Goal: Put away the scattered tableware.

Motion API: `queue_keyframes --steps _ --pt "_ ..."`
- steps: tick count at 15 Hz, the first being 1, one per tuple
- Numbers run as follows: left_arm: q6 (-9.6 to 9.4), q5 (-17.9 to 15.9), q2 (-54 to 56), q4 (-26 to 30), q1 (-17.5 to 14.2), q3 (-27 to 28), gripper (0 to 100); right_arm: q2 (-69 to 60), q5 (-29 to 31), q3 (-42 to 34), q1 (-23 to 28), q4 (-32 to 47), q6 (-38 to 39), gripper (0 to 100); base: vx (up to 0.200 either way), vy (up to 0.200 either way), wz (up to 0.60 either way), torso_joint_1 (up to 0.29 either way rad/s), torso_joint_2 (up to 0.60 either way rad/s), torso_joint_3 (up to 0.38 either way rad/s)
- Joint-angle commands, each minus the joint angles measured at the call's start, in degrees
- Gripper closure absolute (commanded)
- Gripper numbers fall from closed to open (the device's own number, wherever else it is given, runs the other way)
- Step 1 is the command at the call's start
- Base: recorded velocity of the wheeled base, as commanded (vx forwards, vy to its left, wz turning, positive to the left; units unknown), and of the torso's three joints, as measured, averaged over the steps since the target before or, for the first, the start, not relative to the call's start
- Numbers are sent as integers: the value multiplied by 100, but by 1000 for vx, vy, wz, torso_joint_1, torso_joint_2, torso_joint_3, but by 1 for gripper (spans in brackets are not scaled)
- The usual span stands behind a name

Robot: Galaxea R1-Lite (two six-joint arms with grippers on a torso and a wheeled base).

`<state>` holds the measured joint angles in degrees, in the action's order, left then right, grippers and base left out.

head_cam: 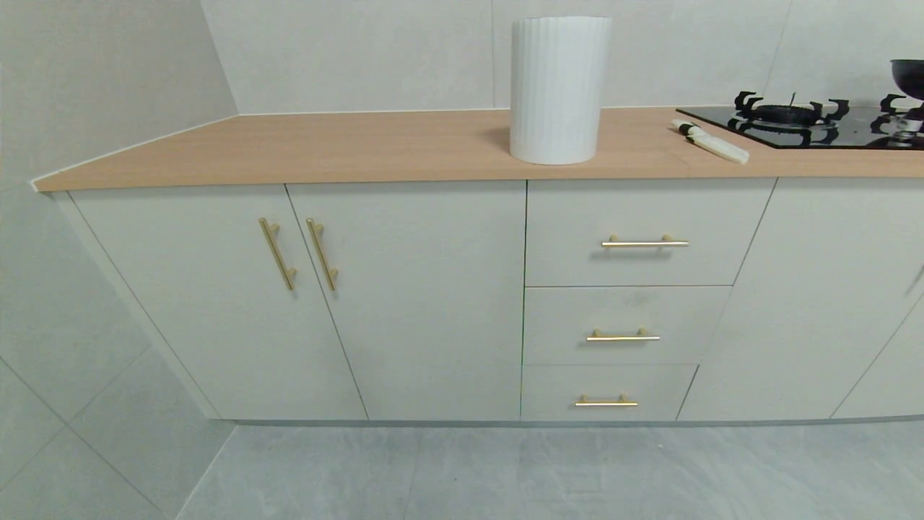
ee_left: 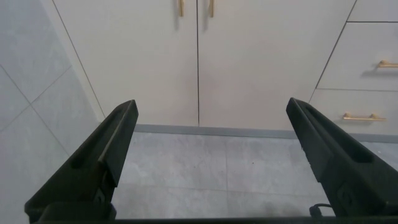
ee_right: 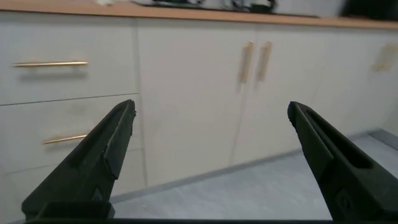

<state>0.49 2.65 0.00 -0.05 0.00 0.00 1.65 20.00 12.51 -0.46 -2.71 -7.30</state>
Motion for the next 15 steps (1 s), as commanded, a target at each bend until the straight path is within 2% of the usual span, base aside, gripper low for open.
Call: queue_keyframes --steps 1,2,4,5,7,8,15 --pt "4 -1 0 -4 0 0 0 -165 -462 -477 20 -19 264 0 0 0 0 0 0 0" --pt "4 -1 0 5 0 0 0 -165 -972 -890 20 -169 546 0 0 0 0 0 0 0" --pt "4 -1 0 5 0 0 0 -165 -1412 -1251 20 -415 677 0 0 0 0 0 0 0" --pt "-5 -1 0 5 0 0 0 -165 -1746 -1251 11 -230 818 0 0 0 0 0 0 0" --pt "-5 -1 0 5 0 0 0 -165 -1983 -1251 20 95 827 0 0 0 0 0 0 0" --pt "-5 -1 0 5 0 0 0 -165 -2027 -1251 20 279 818 0 0 0 0 0 0 0" --pt "-5 -1 0 -4 0 0 0 -165 -2088 -1251 20 262 827 0 0 0 0 0 0 0"
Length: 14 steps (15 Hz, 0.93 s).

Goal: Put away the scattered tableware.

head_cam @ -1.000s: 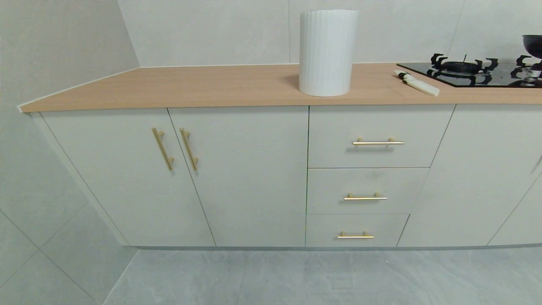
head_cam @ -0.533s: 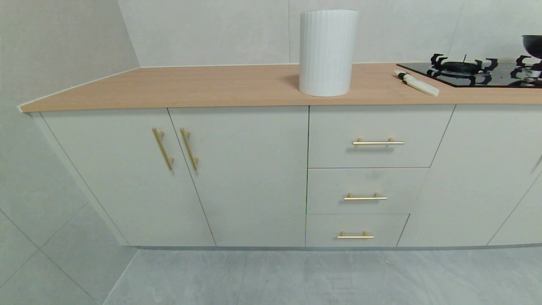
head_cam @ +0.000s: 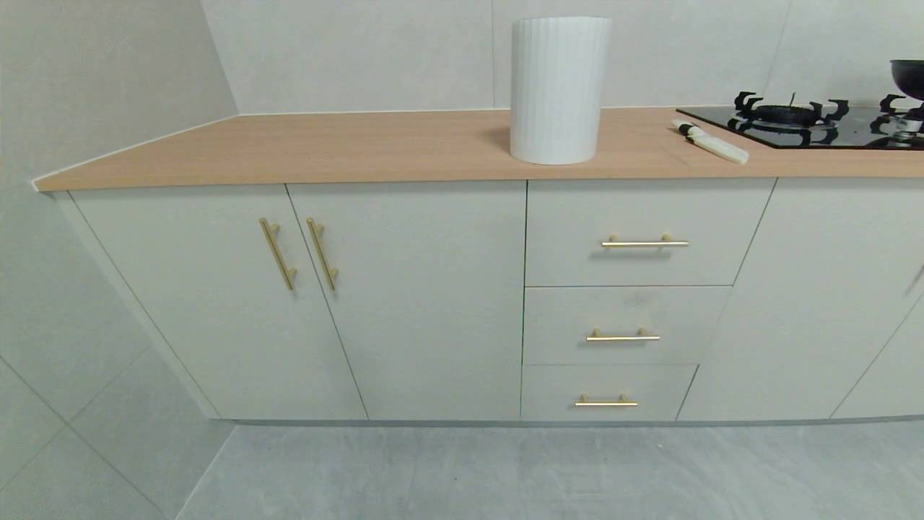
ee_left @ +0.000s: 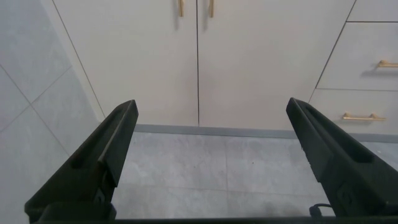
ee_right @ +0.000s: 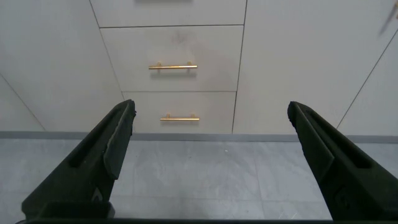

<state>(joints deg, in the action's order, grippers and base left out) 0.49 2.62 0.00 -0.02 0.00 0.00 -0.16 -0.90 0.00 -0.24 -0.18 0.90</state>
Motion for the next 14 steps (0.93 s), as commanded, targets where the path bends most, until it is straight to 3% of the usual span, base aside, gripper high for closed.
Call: queue_keyframes --steps 1,13,14 --pt "4 2 0 2 0 0 0 16 -6 0 -2 9 -2 0 0 0 0 0 0 0" --pt "-101 -7 0 -6 0 0 0 16 -6 0 -2 9 42 0 0 0 0 0 0 0" --pt "-93 -7 0 -6 0 0 0 16 -6 0 -2 9 42 0 200 0 0 -2 2 7"
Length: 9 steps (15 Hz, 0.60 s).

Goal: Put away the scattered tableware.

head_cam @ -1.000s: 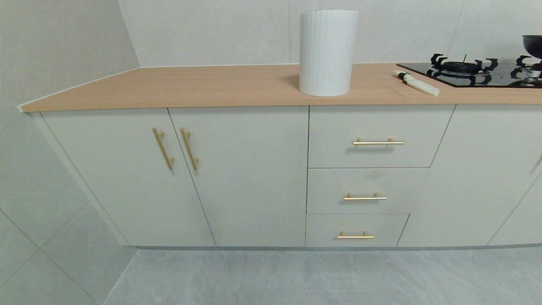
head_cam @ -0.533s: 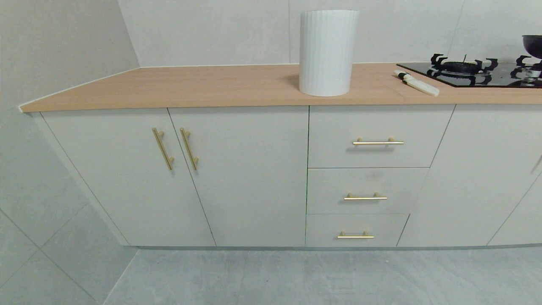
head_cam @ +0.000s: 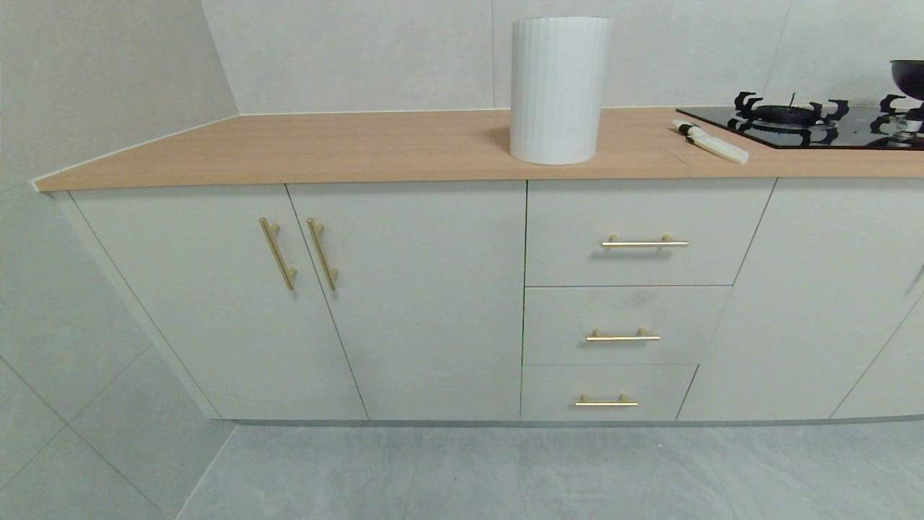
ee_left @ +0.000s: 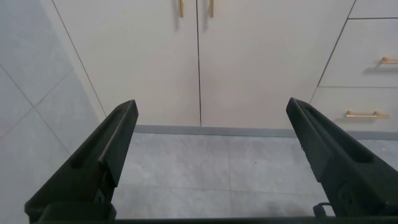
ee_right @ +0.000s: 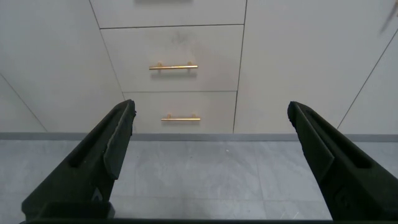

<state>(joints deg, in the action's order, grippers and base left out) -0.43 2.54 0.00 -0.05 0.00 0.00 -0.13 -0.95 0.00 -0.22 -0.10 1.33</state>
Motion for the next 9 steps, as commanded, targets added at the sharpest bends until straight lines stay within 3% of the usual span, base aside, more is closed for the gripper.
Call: queue_keyframes --steps 1,9 --pt "25 1 0 -4 0 0 0 13 -2 0 -4 1 -1 0 200 0 0 2 7 2" --pt "43 10 0 -4 0 0 0 13 -10 0 -4 1 -1 0 200 0 0 4 2 2"
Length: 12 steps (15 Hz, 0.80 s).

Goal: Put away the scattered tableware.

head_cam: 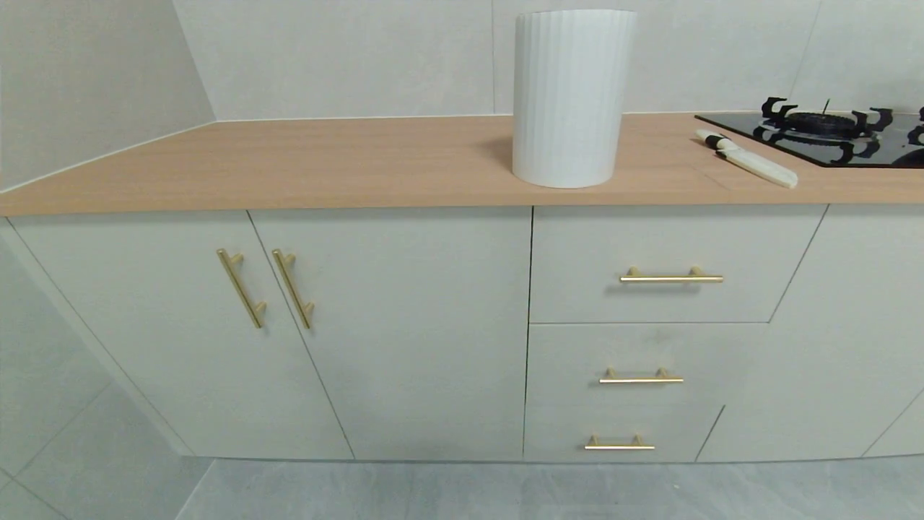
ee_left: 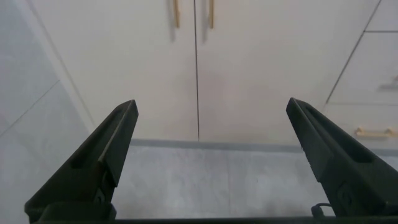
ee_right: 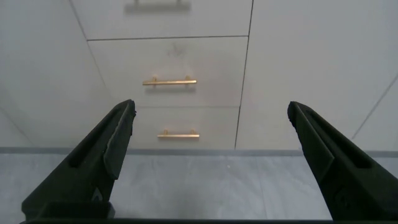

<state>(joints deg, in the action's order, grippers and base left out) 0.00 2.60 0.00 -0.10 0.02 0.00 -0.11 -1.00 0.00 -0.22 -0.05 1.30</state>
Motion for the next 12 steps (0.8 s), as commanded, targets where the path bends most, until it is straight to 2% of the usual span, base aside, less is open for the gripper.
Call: queue_keyframes --steps 1,12 --pt "0 4 0 10 -2 0 0 11 3 0 -4 -4 1 0 200 0 0 2 12 2" --pt "-18 4 0 1 -2 0 0 11 3 0 -4 -4 1 0 200 0 0 -1 -2 4"
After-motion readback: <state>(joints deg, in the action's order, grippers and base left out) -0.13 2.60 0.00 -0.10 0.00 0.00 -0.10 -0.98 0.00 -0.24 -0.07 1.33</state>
